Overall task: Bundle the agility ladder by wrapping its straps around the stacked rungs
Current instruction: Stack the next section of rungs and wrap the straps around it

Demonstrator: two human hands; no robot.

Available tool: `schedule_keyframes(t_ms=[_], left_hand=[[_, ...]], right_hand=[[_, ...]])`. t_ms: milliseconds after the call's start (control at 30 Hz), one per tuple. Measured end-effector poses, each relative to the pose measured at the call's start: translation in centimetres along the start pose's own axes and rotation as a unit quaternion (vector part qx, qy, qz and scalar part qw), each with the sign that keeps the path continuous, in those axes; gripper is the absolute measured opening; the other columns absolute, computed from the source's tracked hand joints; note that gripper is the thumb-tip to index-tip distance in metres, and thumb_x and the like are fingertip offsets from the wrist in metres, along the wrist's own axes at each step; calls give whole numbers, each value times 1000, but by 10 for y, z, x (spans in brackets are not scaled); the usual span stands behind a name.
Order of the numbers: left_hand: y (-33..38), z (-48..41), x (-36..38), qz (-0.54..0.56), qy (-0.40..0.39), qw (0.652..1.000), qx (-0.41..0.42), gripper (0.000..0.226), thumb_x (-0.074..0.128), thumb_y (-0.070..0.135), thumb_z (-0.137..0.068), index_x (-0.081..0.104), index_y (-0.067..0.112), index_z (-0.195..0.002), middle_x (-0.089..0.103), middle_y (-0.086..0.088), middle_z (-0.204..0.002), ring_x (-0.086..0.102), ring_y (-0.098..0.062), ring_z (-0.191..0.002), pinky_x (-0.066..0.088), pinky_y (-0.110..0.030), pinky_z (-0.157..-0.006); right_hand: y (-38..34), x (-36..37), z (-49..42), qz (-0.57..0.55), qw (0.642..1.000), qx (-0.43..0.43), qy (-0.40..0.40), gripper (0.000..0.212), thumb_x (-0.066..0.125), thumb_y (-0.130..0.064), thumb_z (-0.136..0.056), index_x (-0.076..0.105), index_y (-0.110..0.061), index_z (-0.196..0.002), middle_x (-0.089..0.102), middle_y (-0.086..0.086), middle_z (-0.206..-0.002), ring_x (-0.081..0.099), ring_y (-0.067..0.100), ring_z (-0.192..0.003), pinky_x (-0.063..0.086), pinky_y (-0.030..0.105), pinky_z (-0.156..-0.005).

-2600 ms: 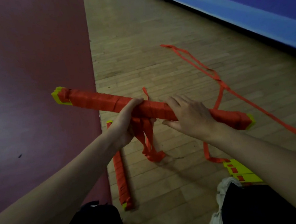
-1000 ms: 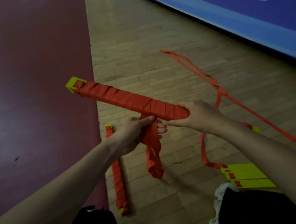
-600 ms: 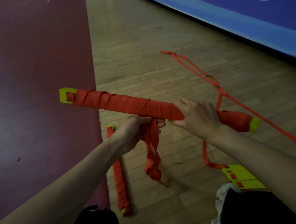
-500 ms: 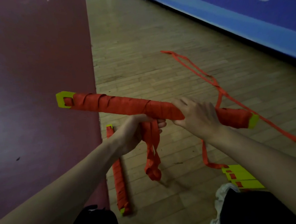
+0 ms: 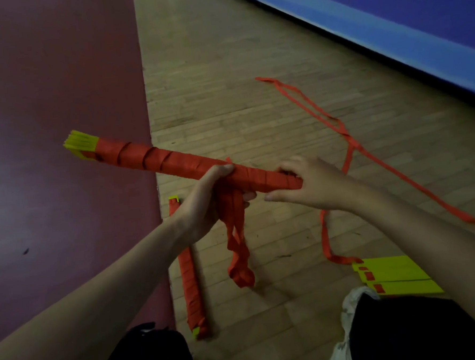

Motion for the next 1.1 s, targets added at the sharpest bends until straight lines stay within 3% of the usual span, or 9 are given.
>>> schedule_keyframes(t_ms=[100,200,267,367,533,633,833,933,1100], left_hand=[[1,2,3,7,-38,999,14,43,46,32,-93,62,-4,-110,67,-18,-91,68,-22,-77,54,-29,-64],[1,1,2,29,-62,997,26,52,48,35,-82,62,-8,-107,69,-22,-89,68,-27,-77,54,-34,-67],[3,-1,0,42,-71,996,35,48,48,34,-80,66,-6,-99,71,-23,-87,70,-27,-77,56,-33,-70],[7,-2,1,50,-88,994,42,44,49,32,-82,67,-3,-101,73,-19,-87,72,-25,-77,57,-31,-69],[4,6,8,-16,-115,993,15,30,62,9,-87,60,-3,-114,74,-7,-96,72,-16,-85,57,-24,-70],[-4,2,6,-6,-73,997,-9,38,59,-2,-86,53,-6,-123,73,-15,-103,72,-21,-88,59,-28,-72],[-15,-5,3,-18,-18,998,-56,31,54,11,-95,55,-8,-120,72,-17,-95,72,-21,-81,61,-32,-70],[-16,-7,6,-4,-27,996,-82,27,54,16,-96,59,-5,-114,73,-15,-93,72,-22,-79,61,-33,-65],[-17,-12,10,37,-22,995,-90,20,58,13,-93,61,-3,-105,72,-15,-86,72,-21,-77,58,-38,-81]], right_hand=[[-1,5,7,-78,971,76,-214,59,64,-69,-61,62,-28,-104,65,-12,-90,65,5,-83,49,18,-74],[-3,7,15,-226,918,132,-296,53,70,-57,-65,61,-20,-102,70,6,-88,70,20,-73,55,32,-67],[-4,2,18,-275,907,138,-286,51,74,-54,-71,62,-12,-97,62,8,-72,60,19,-55,49,28,-52],[-5,-2,20,-321,901,124,-264,46,75,-48,-72,60,-8,-89,50,9,-66,47,13,-43,39,21,-42],[2,-6,22,-340,896,126,-258,39,69,-43,-70,58,-9,-85,49,8,-65,46,11,-42,38,20,-41],[9,-5,21,-337,898,134,-251,40,67,-43,-69,57,-8,-86,48,8,-62,45,10,-40,37,19,-41],[22,-2,18,-331,906,151,-215,42,67,-45,-69,60,-8,-86,50,7,-63,46,8,-41,37,18,-39],[28,-1,14,-309,922,148,-181,46,71,-54,-64,65,-12,-83,53,4,-63,49,9,-45,40,21,-45],[42,2,4,-112,982,117,-101,79,59,-90,-46,70,-28,-93,69,-10,-77,64,9,-74,52,36,-74]])
Point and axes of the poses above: each hand's wrist, its own z-axis away from the middle knuckle, its own x-axis out of the palm, y = z × x, the point moved 5 cm from there along -z, towards the middle knuckle
